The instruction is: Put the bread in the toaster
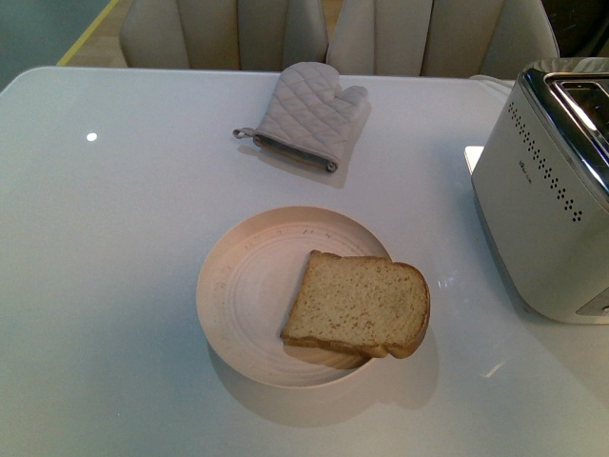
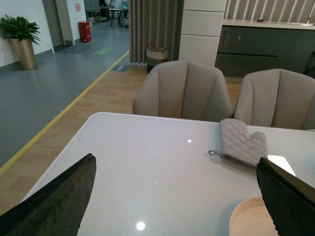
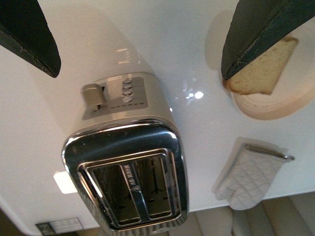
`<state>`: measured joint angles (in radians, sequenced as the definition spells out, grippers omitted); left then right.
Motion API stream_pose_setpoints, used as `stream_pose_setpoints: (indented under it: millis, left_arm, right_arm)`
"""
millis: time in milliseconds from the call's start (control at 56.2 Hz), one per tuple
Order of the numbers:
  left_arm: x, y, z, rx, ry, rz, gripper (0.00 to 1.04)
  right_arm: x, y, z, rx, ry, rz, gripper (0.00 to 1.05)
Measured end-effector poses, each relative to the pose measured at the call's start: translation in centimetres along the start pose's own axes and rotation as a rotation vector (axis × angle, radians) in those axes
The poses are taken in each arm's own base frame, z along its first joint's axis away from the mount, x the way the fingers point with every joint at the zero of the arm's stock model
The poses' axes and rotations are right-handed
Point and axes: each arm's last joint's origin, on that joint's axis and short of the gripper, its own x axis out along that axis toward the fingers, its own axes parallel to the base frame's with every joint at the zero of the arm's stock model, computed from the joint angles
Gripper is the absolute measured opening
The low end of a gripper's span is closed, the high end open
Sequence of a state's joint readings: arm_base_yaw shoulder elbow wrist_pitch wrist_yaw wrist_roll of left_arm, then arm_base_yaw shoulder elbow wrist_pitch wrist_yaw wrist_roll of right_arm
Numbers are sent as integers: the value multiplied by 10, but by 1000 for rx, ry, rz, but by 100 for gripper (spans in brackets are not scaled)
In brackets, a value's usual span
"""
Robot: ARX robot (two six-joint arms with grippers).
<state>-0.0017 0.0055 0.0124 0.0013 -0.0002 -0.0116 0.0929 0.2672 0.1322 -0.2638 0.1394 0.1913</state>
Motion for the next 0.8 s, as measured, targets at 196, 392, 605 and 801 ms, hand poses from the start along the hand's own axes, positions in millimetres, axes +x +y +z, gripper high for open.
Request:
stream_pose_setpoints:
  millis: [196, 392, 605, 801]
  left_arm:
    - [0, 0, 0, 0, 0, 0, 97]
    - [0, 0, 0, 0, 0, 0, 97]
    - [0, 0, 0, 0, 0, 0, 97]
    - [0, 0, 0, 0, 0, 0, 97]
  right_arm:
    - [18, 22, 15, 44, 59, 93, 96]
    - [46, 54, 23, 133, 209, 195, 96]
    - [80, 76, 2, 258, 417, 214, 96]
    - [126, 86, -11, 342, 515, 198, 96]
